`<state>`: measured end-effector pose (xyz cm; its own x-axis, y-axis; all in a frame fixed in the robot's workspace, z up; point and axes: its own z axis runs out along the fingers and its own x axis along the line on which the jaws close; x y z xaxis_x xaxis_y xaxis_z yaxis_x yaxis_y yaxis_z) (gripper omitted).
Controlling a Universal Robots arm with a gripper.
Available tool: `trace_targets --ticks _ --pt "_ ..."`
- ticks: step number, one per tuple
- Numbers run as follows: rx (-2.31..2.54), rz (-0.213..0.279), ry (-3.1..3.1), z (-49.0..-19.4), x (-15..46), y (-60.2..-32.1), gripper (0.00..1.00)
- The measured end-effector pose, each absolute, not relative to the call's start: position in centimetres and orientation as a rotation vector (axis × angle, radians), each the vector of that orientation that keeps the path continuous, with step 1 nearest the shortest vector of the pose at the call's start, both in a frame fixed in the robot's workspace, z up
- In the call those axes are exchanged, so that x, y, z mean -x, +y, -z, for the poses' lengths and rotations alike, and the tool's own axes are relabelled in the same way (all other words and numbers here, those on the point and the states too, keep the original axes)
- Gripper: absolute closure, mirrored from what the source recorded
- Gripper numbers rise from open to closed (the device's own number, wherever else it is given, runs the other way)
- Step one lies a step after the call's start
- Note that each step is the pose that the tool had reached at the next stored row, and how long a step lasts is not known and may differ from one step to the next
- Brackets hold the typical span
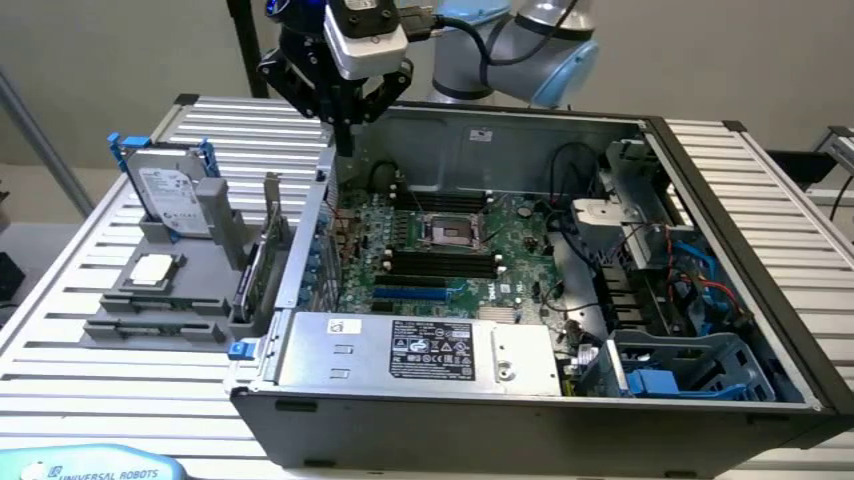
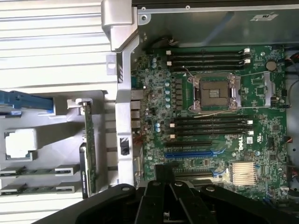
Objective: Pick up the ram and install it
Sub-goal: 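Reach for the ram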
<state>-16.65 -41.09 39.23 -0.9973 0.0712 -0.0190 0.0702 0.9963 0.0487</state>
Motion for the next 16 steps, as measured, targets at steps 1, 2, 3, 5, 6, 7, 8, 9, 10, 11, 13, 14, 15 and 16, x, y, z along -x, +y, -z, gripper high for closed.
trace_targets --ticks 1,2,3,5,6,7,8,9,10,11,13,14,15,16 --pt "-0.11 -0.075 3.118 -39.2 17.1 -41.2 0.89" --pt "-0.11 -0.075 3.118 -39.2 17.6 -41.3 0.89" --pt "-0.11 -0.075 3.118 -39.2 18.0 -41.4 0.89" --pt "-0.11 -0.075 3.118 -39.2 18.9 -41.7 0.89" --pt "-0.11 -0.075 3.118 -39.2 19.4 -41.8 0.89" --pt "-0.11 -0.075 3.118 -39.2 19.9 -41.9 0.89" --pt "-0.11 -0.075 3.118 -39.2 20.3 -42.0 0.89" --pt "-0.111 -0.075 3.118 -39.2 20.7 -42.1 0.89" --pt "-0.11 -0.075 3.118 -39.2 21.2 -42.2 0.89" --pt "-0.11 -0.075 3.119 -39.2 21.6 -42.3 0.89" --pt "-0.11 -0.075 3.119 -39.1 22.5 -42.6 0.89" --pt "-0.111 -0.075 3.119 -39.1 22.9 -42.7 0.89" --pt "-0.11 -0.075 3.119 -39.1 23.3 -42.8 0.89" --pt "-0.111 -0.075 3.12 -39.1 23.7 -42.9 0.89"
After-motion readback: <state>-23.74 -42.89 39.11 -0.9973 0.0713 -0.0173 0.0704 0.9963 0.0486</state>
